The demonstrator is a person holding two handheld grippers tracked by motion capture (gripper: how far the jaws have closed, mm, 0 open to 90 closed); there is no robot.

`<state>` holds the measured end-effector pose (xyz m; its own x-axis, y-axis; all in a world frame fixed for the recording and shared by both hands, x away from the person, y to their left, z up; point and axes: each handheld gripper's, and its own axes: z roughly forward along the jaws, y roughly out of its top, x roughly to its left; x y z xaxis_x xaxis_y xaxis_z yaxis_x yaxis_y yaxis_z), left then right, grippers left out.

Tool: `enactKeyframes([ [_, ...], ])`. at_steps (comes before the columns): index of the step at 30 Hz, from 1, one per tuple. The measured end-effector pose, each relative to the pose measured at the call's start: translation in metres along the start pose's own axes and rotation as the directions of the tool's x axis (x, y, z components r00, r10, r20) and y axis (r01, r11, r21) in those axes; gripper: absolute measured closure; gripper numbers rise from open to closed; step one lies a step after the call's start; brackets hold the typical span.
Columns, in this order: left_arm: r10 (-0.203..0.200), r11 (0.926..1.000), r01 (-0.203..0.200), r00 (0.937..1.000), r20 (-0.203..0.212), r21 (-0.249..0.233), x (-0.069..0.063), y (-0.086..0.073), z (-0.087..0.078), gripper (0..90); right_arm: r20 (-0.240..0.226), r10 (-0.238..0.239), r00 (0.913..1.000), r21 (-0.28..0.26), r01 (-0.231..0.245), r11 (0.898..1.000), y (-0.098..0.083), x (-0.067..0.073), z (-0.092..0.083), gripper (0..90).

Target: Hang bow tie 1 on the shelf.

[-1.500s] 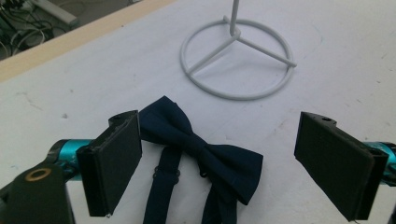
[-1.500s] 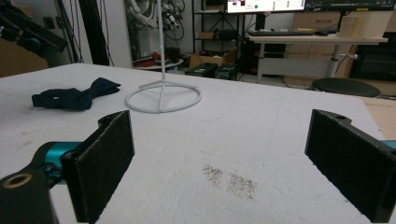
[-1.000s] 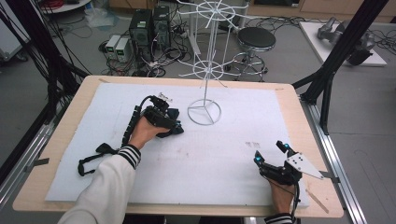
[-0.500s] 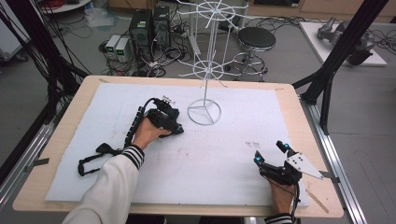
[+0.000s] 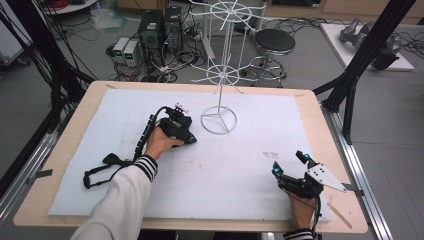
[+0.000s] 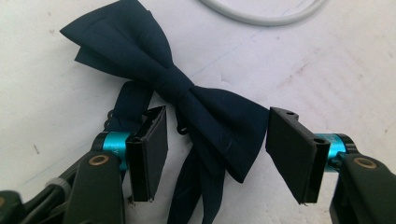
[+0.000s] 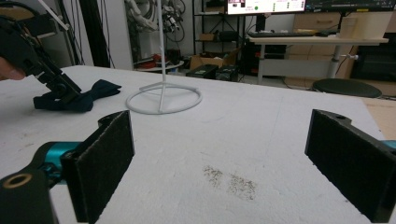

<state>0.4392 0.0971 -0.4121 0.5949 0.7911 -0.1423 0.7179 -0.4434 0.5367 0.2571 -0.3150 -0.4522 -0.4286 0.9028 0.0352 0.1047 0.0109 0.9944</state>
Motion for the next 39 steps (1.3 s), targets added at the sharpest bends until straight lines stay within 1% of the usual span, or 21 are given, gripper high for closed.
enactKeyframes([
  [3,-0.005,0.9998,0.005,1.0000,0.000,0.019,0.001,0.000,0.001,40.0,0.001,0.002,1.0000,0.001,-0.002,1.000,0.000,0.000,0.000,7.4],
  [4,-0.005,0.9997,0.005,1.0000,0.002,0.023,0.001,-0.001,0.002,40.3,0.003,0.010,0.9999,0.003,-0.010,1.000,0.000,0.000,0.000,7.4],
  [7,-0.006,0.9997,0.006,1.0000,0.005,0.025,0.000,0.000,0.002,43.0,0.001,0.004,1.0000,0.001,-0.004,1.000,0.000,0.000,0.000,7.4],
  [8,-0.001,0.9997,0.001,1.0000,0.008,0.026,0.000,0.000,0.003,44.2,0.000,0.003,1.0000,0.001,-0.003,1.000,0.000,0.000,0.000,7.4],
  [9,0.004,0.9996,-0.004,1.0000,-0.001,0.029,0.000,0.000,0.003,47.7,0.003,0.009,1.0000,0.002,-0.009,1.000,0.000,0.000,0.000,7.4],
  [10,0.009,0.9995,-0.009,1.0000,0.000,0.029,0.000,0.000,0.003,47.7,0.003,0.009,1.0000,0.002,-0.009,1.000,0.000,0.000,0.000,7.4],
  [14,-0.008,0.9994,0.008,1.0000,-0.003,0.032,0.000,-0.002,0.005,51.2,0.002,0.016,0.9999,0.001,-0.016,1.000,0.000,0.000,0.000,7.4],
  [15,-0.002,0.9993,0.002,1.0000,-0.002,0.037,0.001,-0.002,0.006,51.9,0.003,0.011,0.9999,-0.003,-0.011,1.000,0.000,-0.001,0.000,7.4],
  [16,-0.004,0.9992,0.004,1.0000,0.005,0.041,0.001,-0.003,0.007,54.5,0.003,0.013,0.9999,-0.002,-0.013,1.000,0.000,-0.001,0.000,7.4],
  [17,-0.010,0.9993,0.010,0.9999,-0.002,0.035,0.001,-0.003,0.007,56.3,0.003,0.012,0.9999,-0.003,-0.012,1.000,0.000,-0.001,-0.001,7.4],
  [19,-0.008,0.9993,0.008,1.0000,-0.005,0.035,0.001,-0.003,0.006,60.3,0.004,0.010,0.9999,-0.003,-0.010,1.000,0.000,-0.001,-0.001,7.4],
  [20,-0.004,0.9995,0.005,1.0000,-0.006,0.031,0.002,-0.004,0.005,64.1,0.003,0.013,0.9999,-0.002,-0.013,1.000,0.000,-0.001,-0.001,7.4],
  [21,-0.010,0.9995,0.011,0.9999,-0.008,0.031,0.002,-0.004,0.005,64.1,0.003,0.013,0.9999,-0.002,-0.013,1.000,0.000,-0.001,-0.001,7.4],
  [22,-0.001,0.9995,0.001,0.9999,-0.010,0.033,0.002,-0.005,0.004,65.5,0.003,0.013,0.9999,-0.002,-0.013,1.000,0.000,-0.001,-0.001,7.4],
  [23,-0.001,0.9995,0.001,0.9999,-0.010,0.030,0.002,-0.005,0.003,67.7,0.002,0.012,0.9999,-0.002,-0.012,1.000,0.000,-0.001,0.000,7.4],
  [24,0.008,0.9995,-0.008,0.9999,-0.008,0.031,0.002,-0.006,0.003,70.8,0.001,0.012,0.9999,-0.002,-0.012,1.000,0.000,-0.001,0.000,7.4],
  [26,0.008,0.9997,-0.007,0.9999,-0.011,0.023,0.002,-0.006,0.000,76.2,-0.002,0.012,0.9999,-0.001,-0.012,1.000,0.000,-0.001,0.000,7.4],
  [27,0.008,0.9997,-0.007,0.9999,-0.008,0.023,0.002,-0.006,-0.001,80.7,-0.003,0.016,0.9999,0.001,-0.016,1.000,0.000,0.000,0.000,7.4],
  [31,0.007,0.9997,-0.007,1.0000,0.002,0.022,0.003,-0.006,-0.002,83.4,-0.003,0.016,0.9999,0.002,-0.016,1.000,0.000,0.000,0.000,7.4],
  [34,0.011,0.9998,-0.011,0.9999,0.000,0.017,0.002,-0.006,-0.003,84.2,-0.002,0.016,0.9999,0.003,-0.016,1.000,0.000,0.000,0.000,7.4],
  [39,0.022,0.9998,-0.022,0.9998,0.000,-0.003,0.001,-0.006,-0.006,84.7,-0.003,0.016,0.9999,0.003,-0.016,1.000,0.000,0.000,0.000,7.4],
])
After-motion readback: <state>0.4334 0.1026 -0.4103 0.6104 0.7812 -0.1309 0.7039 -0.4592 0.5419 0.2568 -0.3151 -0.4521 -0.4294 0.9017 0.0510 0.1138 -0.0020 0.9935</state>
